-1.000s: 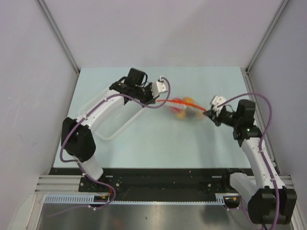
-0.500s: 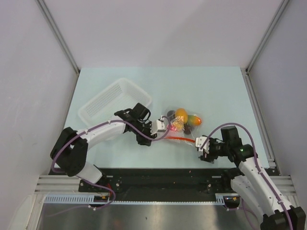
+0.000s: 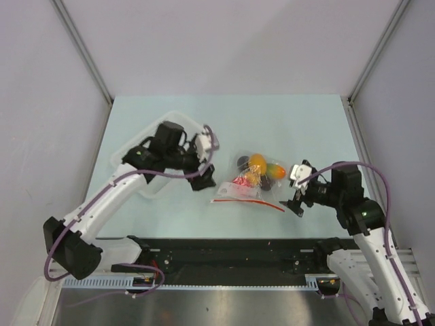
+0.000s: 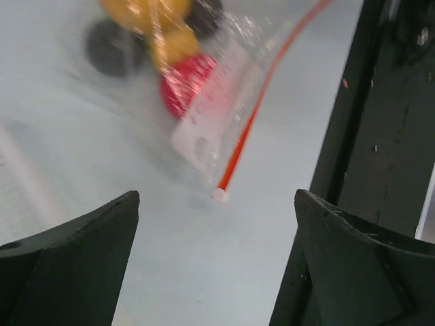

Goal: Place the food in the zip-top bag and seal the zipper
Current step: Reset both arms

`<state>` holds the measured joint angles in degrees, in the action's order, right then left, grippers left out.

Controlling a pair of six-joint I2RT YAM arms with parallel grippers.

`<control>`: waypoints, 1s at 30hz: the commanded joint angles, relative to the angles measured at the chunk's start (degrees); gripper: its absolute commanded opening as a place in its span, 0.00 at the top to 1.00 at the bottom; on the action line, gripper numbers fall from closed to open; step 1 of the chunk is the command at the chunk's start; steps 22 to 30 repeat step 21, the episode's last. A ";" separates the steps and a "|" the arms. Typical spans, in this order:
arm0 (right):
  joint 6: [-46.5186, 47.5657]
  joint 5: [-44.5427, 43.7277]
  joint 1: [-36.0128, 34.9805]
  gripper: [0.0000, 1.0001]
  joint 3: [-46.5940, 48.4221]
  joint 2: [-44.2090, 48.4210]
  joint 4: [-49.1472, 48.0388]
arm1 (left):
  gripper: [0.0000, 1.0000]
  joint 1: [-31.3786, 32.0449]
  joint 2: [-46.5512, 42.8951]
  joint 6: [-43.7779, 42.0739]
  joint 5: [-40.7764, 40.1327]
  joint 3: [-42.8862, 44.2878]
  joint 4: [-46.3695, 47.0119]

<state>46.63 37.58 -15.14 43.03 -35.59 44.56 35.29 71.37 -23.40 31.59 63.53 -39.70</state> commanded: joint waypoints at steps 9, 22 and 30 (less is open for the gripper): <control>-29.92 -3.07 14.32 0.00 22.52 -23.19 -11.60 | 0.00 -22.70 15.10 20.75 0.73 34.38 -13.30; -37.93 -2.07 25.86 0.00 26.05 -38.49 -12.74 | 0.00 -40.12 15.11 22.62 2.17 21.90 -1.87; -37.93 -2.07 25.86 0.00 26.05 -38.49 -12.74 | 0.00 -40.12 15.11 22.62 2.17 21.90 -1.87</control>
